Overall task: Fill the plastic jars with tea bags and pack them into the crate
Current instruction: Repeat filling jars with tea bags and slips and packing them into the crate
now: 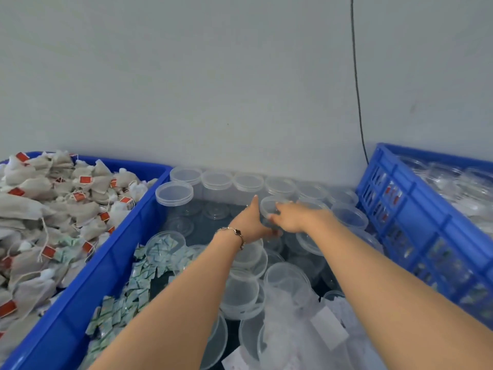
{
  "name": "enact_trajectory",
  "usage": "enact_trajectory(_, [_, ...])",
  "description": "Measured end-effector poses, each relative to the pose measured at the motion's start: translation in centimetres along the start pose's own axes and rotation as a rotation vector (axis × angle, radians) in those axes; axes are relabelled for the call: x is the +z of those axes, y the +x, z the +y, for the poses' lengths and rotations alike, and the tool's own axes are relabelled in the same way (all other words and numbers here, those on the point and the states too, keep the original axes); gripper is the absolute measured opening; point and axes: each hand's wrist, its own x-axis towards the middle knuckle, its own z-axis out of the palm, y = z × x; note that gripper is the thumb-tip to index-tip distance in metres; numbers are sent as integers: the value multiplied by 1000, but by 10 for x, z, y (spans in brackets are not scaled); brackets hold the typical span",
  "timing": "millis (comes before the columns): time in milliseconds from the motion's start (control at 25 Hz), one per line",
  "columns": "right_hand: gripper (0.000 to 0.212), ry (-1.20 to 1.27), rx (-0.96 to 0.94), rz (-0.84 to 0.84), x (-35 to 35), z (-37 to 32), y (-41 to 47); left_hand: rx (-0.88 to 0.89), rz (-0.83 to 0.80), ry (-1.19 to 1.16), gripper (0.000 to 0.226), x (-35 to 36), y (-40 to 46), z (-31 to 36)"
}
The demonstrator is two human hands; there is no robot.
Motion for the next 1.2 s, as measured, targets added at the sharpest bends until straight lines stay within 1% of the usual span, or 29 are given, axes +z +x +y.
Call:
enact_trajectory(40, [60, -18, 1, -11, 3, 1, 3, -2, 27, -37, 122, 5, 5, 3])
enact_trajectory(80, [59, -25, 3, -22, 8, 3, 5, -11, 62, -54, 117, 11, 10, 5])
enact_trajectory(200, [58, 0, -16, 0, 11, 11, 6, 29, 220, -19, 79, 11, 16, 13])
enact_trajectory(240, [58, 33, -46, 40, 6, 12, 4, 51, 271, -7, 75, 3, 13, 19])
enact_trajectory(280, [58, 68, -92, 113, -3, 9, -2, 74, 321, -7, 77, -9, 8, 27])
enact_trajectory(360, [58, 166, -200, 349, -24, -2, -24, 126, 427, -44, 89, -38, -17, 47])
enact_trajectory(400, [60, 253, -248, 467, -34, -10, -41, 167, 476, -74, 96, -52, -35, 57])
enact_trajectory(440, [65, 358, -291, 549, -43, -18, -60, 214, 524, -106, 102, -64, -57, 66])
enact_trajectory(480, [74, 463, -333, 590, -49, -25, -81, 254, 564, -137, 106, -71, -83, 73])
enact_trajectory(520, [85, 537, -376, 593, -51, -31, -106, 280, 596, -157, 108, -72, -112, 76])
enact_trajectory(560, [94, 545, -410, 573, -48, -37, -130, 299, 615, -168, 106, -68, -140, 73])
enact_trajectory(640, [102, 404, -441, 517, -33, -48, -170, 319, 605, -184, 98, -50, -192, 56])
enact_trajectory(720, [101, 246, -455, 445, -6, -60, -199, 306, 561, -228, 88, -26, -234, 32])
enact_trajectory(800, [96, 163, -474, 359, 22, -70, -219, 263, 517, -273, 80, -5, -261, 8])
enact_trajectory(880, [94, 116, -475, 283, 48, -78, -230, 207, 457, -311, 83, 14, -279, -13])
enact_trajectory(960, [94, 68, -456, 226, 69, -81, -233, 195, 404, -331, 86, 29, -291, -33])
enact_trajectory(1040, [90, 27, -458, 211, 86, -81, -234, 192, 363, -327, 88, 37, -297, -49])
enact_trajectory(1120, [89, 3, -482, 243, 96, -82, -234, 191, 342, -326, 87, 39, -299, -59])
enact_trajectory(1200, [90, 30, -496, 279, 99, -83, -230, 196, 334, -329, 86, 39, -298, -64])
